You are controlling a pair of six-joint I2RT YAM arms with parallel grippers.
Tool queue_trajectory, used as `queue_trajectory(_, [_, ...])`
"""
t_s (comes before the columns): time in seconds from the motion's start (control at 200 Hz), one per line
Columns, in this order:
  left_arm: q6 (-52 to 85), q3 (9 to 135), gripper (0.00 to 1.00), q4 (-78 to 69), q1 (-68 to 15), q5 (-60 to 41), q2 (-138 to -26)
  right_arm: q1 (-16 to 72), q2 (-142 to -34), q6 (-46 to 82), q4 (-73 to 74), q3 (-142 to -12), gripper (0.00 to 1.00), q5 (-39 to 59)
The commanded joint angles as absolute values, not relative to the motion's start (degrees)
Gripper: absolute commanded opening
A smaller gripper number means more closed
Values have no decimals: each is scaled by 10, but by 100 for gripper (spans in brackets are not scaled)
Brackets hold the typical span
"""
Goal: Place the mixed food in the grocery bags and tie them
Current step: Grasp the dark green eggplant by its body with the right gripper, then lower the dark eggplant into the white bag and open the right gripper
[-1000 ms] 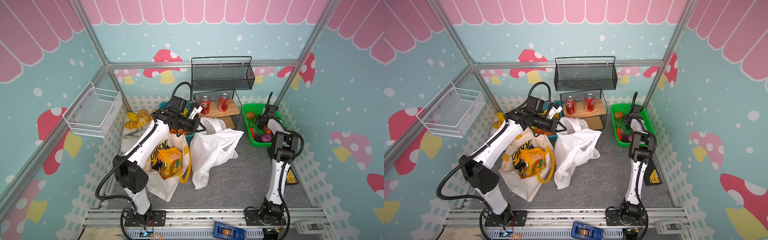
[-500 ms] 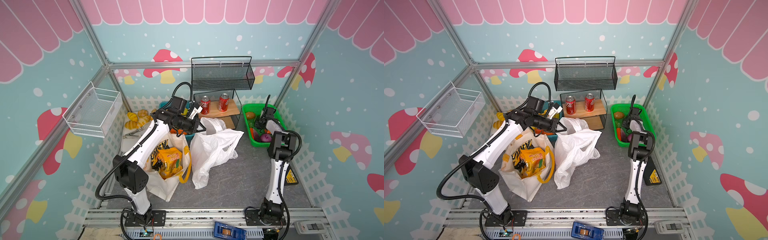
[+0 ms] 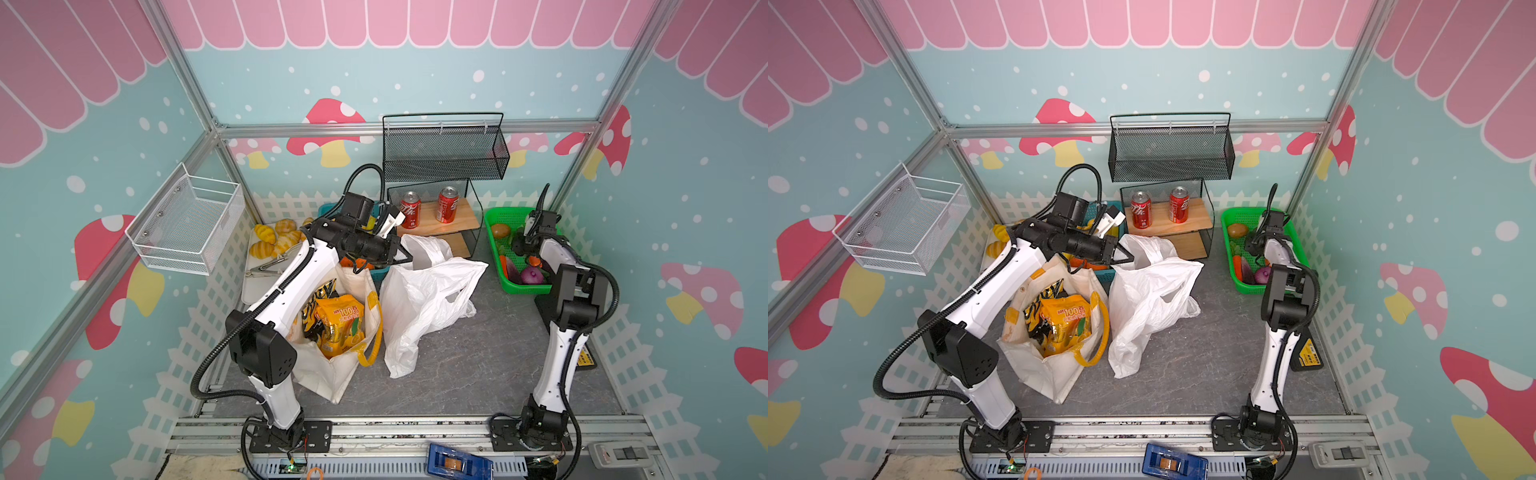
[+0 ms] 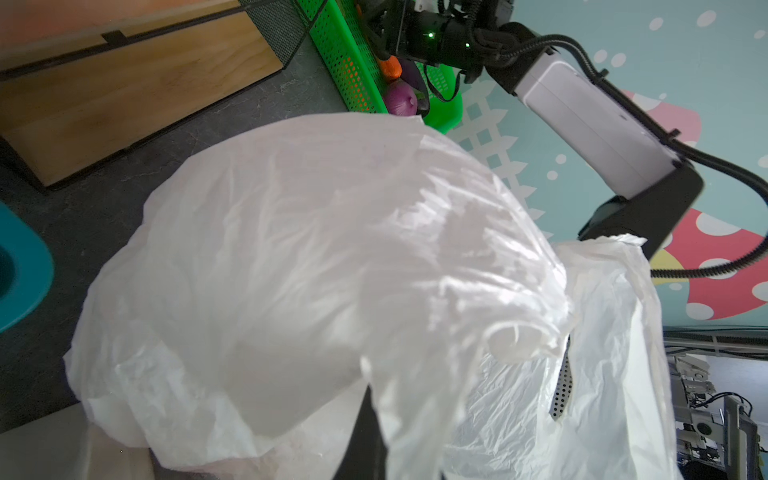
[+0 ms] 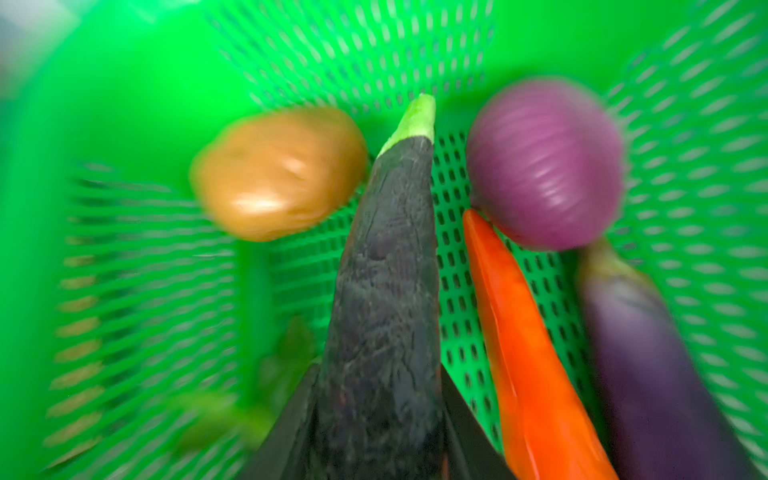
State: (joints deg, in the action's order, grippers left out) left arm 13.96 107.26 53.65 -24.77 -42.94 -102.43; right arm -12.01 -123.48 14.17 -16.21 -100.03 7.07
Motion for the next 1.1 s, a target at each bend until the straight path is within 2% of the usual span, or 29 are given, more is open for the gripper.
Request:
queue_trajectory(0.0, [141,1064,0,526,-244,-440,-1003,-117,-1096,177,-74,-894,24,108])
queue_trajectory(0.125, [142,1063,0,525,-244,-442,-1006,-96,-914,224,1,-701,24,162])
queue_trajectory(0.24, [140,1062,0,525,-244,-443,-1007,-74,-771,269,44,-545,23,259])
queue_trajectory(0.45, [132,1059,0,525,-244,-447,-1008,-41,-564,208,-167,-447,23,341])
queue_trajectory(0.73, [116,1058,0,525,-248,-454,-1008,9,-467,189,-275,-415,23,506])
queue_trajectory(1.091, [108,1056,0,525,-262,-454,-1018,47,-451,148,-381,-397,21,515])
